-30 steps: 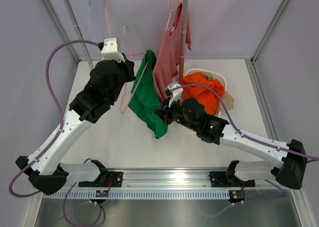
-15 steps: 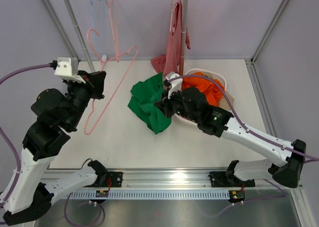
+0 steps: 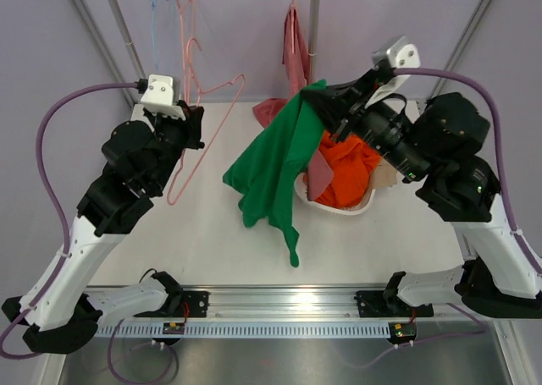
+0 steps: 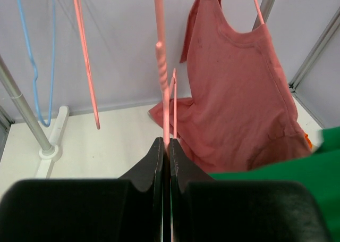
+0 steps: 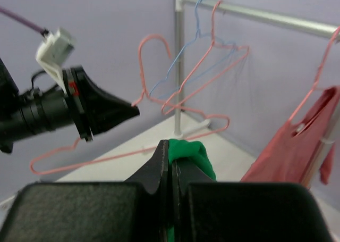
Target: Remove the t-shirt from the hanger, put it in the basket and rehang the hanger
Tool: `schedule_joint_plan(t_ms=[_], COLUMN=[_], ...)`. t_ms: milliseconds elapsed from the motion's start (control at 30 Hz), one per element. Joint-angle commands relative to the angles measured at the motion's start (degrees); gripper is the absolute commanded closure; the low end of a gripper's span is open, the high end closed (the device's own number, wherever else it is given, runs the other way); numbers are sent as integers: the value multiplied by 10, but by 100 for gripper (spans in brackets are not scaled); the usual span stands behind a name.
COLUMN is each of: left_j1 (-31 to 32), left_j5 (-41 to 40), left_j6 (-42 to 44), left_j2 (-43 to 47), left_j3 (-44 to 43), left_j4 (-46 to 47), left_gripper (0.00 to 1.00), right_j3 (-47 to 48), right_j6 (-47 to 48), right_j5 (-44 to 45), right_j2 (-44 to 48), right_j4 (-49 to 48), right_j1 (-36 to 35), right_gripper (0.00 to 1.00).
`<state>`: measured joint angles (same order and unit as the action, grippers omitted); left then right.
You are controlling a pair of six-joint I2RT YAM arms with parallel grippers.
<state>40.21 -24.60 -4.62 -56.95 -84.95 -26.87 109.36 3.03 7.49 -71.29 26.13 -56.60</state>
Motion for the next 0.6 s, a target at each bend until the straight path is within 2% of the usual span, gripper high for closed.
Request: schedule_joint_plan(t_ms=[0,233,367,567], left_j1=[0,0,0,0], left_j5=[32,45,31,18], left_j6=[36,102,122,170], left_j2=[-18,-65,-77,-101], left_j3=[-52,-87,-111,-137], left_j4=[90,165,183,226], left_gripper=[100,100,100,100], right_j3=[82,293,343,333], right_j6=[85,201,258,306], right_j5=[60,145,166,162], right_j2=[-31,-131,-153,-148], right_j4=[19,26,-22,-148], right_j1=[2,7,31,104], right_gripper=[100,100,100,100])
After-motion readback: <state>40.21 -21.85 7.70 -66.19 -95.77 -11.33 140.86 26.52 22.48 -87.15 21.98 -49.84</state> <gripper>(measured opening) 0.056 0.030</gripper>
